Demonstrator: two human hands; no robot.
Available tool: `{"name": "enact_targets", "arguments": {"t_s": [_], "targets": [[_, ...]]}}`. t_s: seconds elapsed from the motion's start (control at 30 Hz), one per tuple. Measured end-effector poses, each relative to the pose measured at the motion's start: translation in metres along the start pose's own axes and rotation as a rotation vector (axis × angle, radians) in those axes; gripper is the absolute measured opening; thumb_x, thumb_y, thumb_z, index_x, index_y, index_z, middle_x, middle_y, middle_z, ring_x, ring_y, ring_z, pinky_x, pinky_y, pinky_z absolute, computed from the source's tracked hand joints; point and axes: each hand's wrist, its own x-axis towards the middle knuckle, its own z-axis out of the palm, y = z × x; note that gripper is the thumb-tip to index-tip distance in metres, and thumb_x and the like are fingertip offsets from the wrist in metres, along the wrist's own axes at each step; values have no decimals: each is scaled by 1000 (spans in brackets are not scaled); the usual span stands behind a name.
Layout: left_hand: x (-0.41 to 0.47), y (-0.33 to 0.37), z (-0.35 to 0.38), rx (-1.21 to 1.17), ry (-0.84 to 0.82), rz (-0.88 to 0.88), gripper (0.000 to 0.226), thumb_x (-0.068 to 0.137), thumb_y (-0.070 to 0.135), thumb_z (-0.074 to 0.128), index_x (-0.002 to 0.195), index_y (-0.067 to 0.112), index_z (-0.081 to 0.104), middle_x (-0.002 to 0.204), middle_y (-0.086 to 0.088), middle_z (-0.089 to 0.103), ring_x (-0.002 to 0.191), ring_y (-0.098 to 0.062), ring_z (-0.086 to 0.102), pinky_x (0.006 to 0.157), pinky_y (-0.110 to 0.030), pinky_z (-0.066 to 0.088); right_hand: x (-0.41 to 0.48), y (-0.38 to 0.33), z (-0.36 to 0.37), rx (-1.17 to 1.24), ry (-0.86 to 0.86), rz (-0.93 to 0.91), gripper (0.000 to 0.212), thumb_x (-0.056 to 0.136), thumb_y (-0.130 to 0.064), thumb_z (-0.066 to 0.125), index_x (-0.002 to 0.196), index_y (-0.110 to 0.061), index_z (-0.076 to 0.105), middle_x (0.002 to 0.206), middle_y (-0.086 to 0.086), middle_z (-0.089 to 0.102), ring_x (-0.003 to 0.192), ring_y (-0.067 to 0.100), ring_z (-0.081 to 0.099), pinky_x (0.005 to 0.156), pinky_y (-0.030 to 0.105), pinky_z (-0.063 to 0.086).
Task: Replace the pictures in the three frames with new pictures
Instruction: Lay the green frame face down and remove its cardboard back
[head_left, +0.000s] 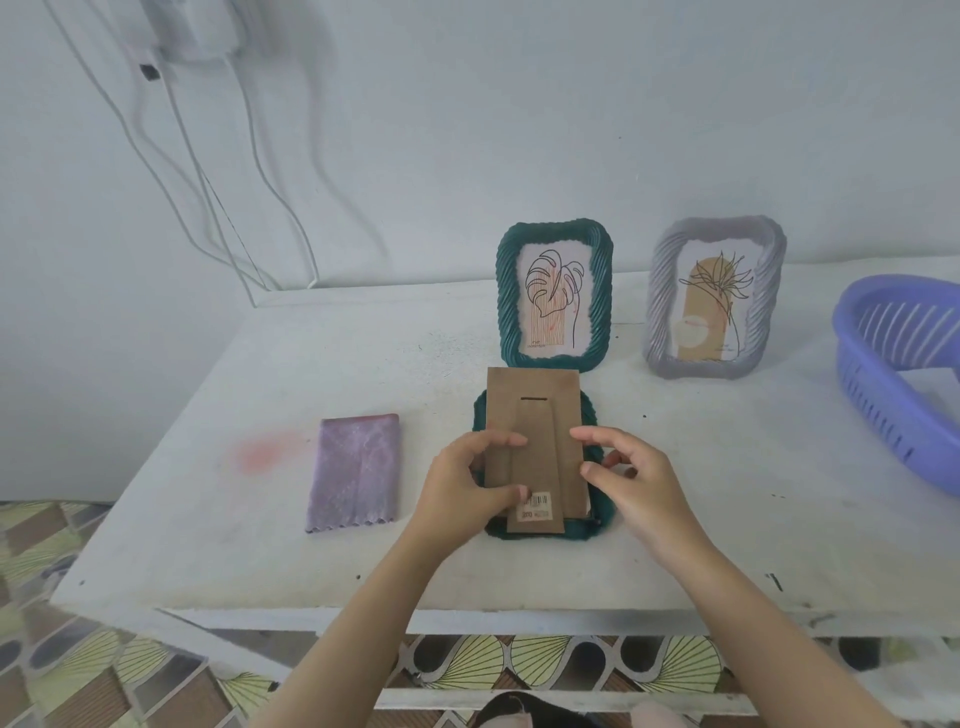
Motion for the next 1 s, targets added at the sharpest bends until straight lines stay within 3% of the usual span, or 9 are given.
{"name": "enact_targets", "arguments": {"t_s": [0.17,0.27,0.4,0.53,0.67,0.77,0.83,0.9,1.0], "targets": [[4,12,-12,-195,20,-70,47,71,-10,71,103,24,63,101,-12,67,86,-25,68,65,-34,59,0,8,-1,-134,51,-65,37,85,-3,59,98,-37,63,118,-8,51,94,6,51,74,4,38],[11,17,-29,-286,79,-73,47,71,-14,68,103,20,63,102,-16,66,86,-29,67,65,-34,59,1,12,-1,-261,34,-43,34,83,-4,61,104,-30,65,128,-5,45,93,21,56,73,2,37],[33,18,-61,-238,179,-71,47,71,-17,66,103,18,62,104,-14,64,85,-26,65,66,-29,59,2,14,0,-338,13,-40,30,82,-5,63,103,-27,67,131,-3,47,74,15,51,71,5,36],[62,11,-91,-107,234,-144,51,71,-16,67,116,7,59,108,-18,61,88,-29,63,64,-26,59,1,13,-1,-319,10,-16,30,82,-4,63,103,-24,68,133,-1,47,87,18,52,83,19,36],[83,1,-101,-49,238,-240,52,73,-16,66,121,1,54,105,-19,58,74,-24,60,54,-23,56,1,11,0,-331,9,-5,30,82,-3,62,105,-23,68,135,-1,46,96,21,53,83,16,35],[92,-12,-101,104,241,-276,49,74,-6,70,118,7,56,112,-17,60,87,-27,59,72,-34,57,0,9,0,-350,1,-22,30,83,-4,61,107,-21,67,137,-2,43,99,13,51,80,6,34],[92,-15,-102,428,224,-249,45,74,13,74,116,20,58,120,-10,59,101,-26,56,89,-36,47,-1,7,0,-357,2,-36,31,83,-4,61,108,-21,66,137,-5,42,101,2,47,84,9,34],[89,-14,-102,756,212,-211,42,76,29,70,117,30,59,133,-3,51,121,-27,43,99,-36,33,-2,7,0,-369,20,-40,32,81,-3,63,108,-20,66,133,-8,44,89,11,53,76,5,34],[83,-13,-96,842,224,-145,37,81,29,64,118,31,59,141,-3,42,129,-28,34,104,-36,25,-1,4,2,-368,41,-49,35,79,1,63,105,-21,67,120,-13,52,78,26,53,66,-1,35]]}}
